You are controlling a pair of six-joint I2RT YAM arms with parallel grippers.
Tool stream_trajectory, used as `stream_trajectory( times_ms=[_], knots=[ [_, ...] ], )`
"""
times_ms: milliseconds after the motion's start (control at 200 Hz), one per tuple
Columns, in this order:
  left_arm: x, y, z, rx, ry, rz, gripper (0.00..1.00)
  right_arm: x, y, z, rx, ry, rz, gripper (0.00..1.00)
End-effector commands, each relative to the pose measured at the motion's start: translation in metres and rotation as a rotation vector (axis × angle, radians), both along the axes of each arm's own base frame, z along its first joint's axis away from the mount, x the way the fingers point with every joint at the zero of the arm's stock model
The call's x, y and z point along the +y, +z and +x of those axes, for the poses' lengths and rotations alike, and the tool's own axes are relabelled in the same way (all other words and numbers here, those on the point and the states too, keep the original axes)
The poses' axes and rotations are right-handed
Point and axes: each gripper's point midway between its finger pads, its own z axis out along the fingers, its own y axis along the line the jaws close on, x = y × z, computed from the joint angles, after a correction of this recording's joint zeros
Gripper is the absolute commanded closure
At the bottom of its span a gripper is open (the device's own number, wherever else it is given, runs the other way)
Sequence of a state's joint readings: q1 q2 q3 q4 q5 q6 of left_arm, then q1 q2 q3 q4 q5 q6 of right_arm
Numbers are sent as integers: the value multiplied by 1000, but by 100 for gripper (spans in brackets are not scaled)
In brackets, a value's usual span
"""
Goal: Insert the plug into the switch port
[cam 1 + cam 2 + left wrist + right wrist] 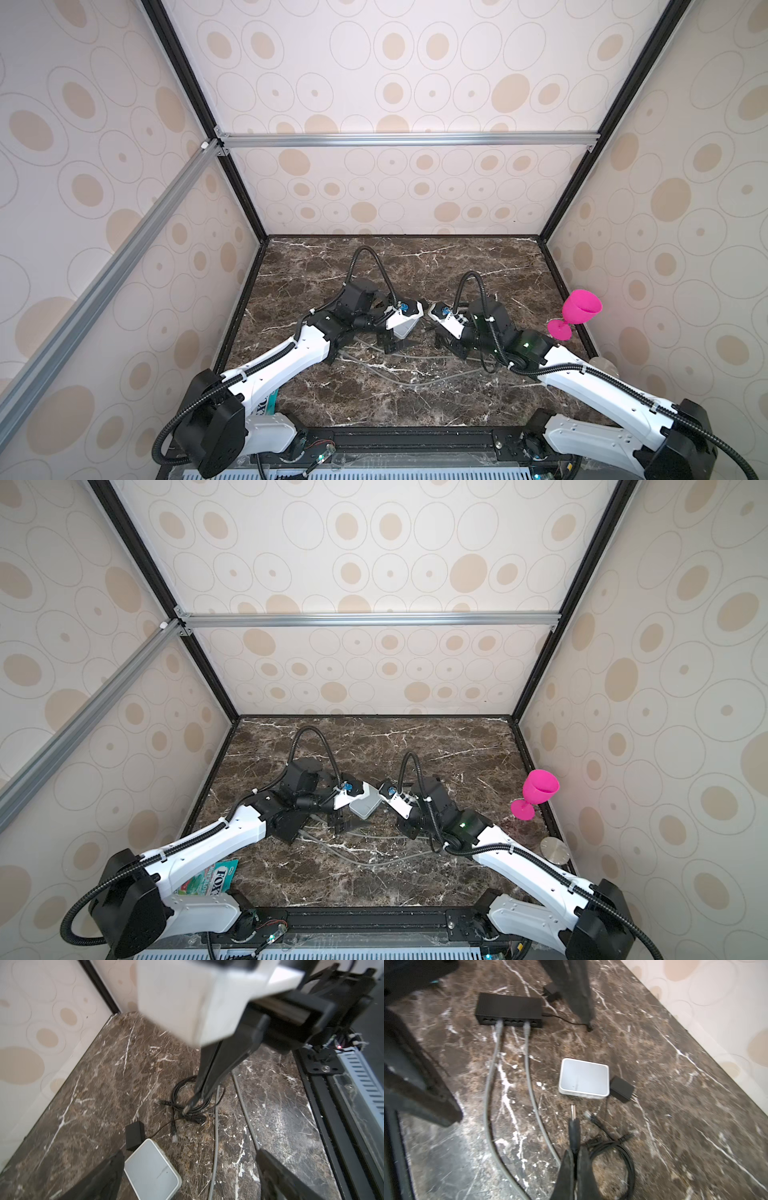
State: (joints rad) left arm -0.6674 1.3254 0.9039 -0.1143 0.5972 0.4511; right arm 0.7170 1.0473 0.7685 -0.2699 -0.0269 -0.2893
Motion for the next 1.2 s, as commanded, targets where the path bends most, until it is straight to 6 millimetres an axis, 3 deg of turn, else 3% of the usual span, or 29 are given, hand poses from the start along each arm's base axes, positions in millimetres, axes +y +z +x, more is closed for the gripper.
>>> stream_trajectory(
  times_ms=[0, 45, 145, 215, 330, 550, 840, 1080, 1160, 1195],
  knots=[
    [2, -16, 40, 160, 253, 27, 2, -26, 23, 19, -78, -182, 41, 100],
    [-1, -30, 50, 235, 307, 65, 5, -29, 22, 17, -74, -184, 46, 100],
    [-5, -65, 69, 373, 410, 161, 24, -33, 18, 13, -74, -181, 53, 100],
    [-7, -88, 79, 443, 468, 209, 30, -34, 15, 10, -71, -176, 62, 100],
    [-4, -119, 92, 494, 551, 292, 26, -31, 15, 7, -65, -156, 88, 100],
    [4, -152, 103, 533, 645, 391, 24, -26, 19, 6, -63, -132, 109, 100],
    [23, -169, 108, 507, 709, 492, 23, -27, 18, 4, -61, -130, 119, 100],
    [36, -168, 110, 462, 744, 540, 23, -26, 19, 3, -59, -125, 121, 100],
    [33, -167, 107, 469, 716, 538, 31, -26, 19, 2, -60, -124, 121, 100],
    [32, -167, 105, 475, 699, 539, 39, -26, 19, 2, -60, -124, 122, 100]
  ],
)
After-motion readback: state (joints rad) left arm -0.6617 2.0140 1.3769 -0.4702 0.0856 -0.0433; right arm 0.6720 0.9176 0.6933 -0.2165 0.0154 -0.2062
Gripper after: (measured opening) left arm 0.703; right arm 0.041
